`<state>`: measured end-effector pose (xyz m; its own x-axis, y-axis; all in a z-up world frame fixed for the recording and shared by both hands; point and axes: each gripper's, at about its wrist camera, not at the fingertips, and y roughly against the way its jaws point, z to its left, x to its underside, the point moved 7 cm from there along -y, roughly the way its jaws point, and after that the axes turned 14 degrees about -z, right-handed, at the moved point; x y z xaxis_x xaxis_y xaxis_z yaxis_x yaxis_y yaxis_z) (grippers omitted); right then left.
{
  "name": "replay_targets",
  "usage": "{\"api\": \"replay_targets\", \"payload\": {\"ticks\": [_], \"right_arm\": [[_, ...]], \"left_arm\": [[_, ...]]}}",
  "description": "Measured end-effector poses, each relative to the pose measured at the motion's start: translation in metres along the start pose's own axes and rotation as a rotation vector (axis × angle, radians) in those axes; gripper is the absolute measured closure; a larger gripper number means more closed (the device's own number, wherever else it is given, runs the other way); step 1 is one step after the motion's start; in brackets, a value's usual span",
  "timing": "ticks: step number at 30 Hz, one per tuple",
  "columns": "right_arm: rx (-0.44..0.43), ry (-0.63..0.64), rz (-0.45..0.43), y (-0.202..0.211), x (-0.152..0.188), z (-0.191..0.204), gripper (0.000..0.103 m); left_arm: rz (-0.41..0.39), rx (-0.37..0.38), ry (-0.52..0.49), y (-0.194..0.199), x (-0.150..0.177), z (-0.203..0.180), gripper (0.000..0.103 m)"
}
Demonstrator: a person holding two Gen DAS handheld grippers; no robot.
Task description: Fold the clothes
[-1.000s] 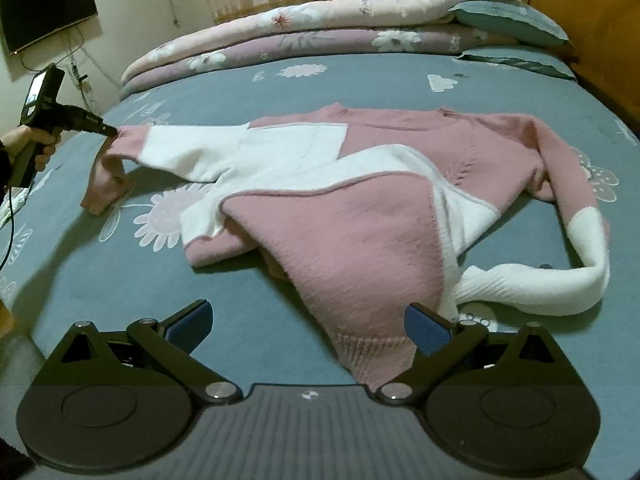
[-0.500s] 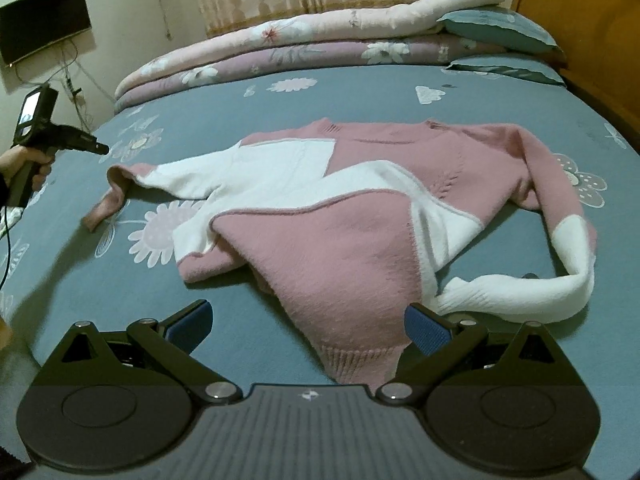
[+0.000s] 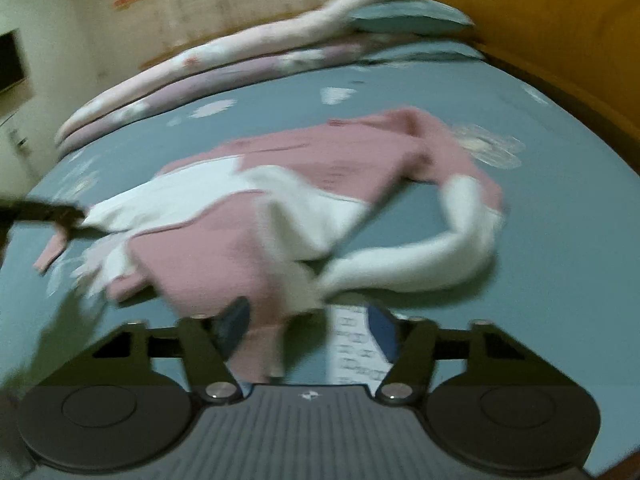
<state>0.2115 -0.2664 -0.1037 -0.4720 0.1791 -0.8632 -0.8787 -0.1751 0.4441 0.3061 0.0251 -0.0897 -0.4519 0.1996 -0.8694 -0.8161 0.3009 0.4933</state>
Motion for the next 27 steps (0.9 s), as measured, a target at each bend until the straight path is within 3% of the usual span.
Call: {"api": "replay_targets", "payload": {"ticks": [6, 10, 18, 22, 27], "right_arm": [[0.102, -0.123, -0.039, -0.006, -0.002, -0.058, 0.043], [0.140, -0.198, -0.061, -0.013, -0.005, -0.093, 0.051], [0.048, -0.300, -0.077, -0.049, -0.002, -0.126, 0.052], [-0.004, -0.335, -0.104, -0.061, -0.005, -0.122, 0.051], [-0.088, -0.284, -0.160, -0.058, -0.017, -0.097, 0.051]], "left_arm": [[-0.042, 0.086, -0.003, 0.005, 0.006, -0.080, 0.063], [-0.054, 0.112, 0.083, 0.007, 0.004, -0.105, 0.061], [-0.056, 0.115, 0.123, 0.004, -0.003, -0.127, 0.061], [-0.055, 0.106, 0.119, 0.002, -0.005, -0.133, 0.061], [-0.056, 0.105, 0.119, 0.000, -0.004, -0.140, 0.061]]}}
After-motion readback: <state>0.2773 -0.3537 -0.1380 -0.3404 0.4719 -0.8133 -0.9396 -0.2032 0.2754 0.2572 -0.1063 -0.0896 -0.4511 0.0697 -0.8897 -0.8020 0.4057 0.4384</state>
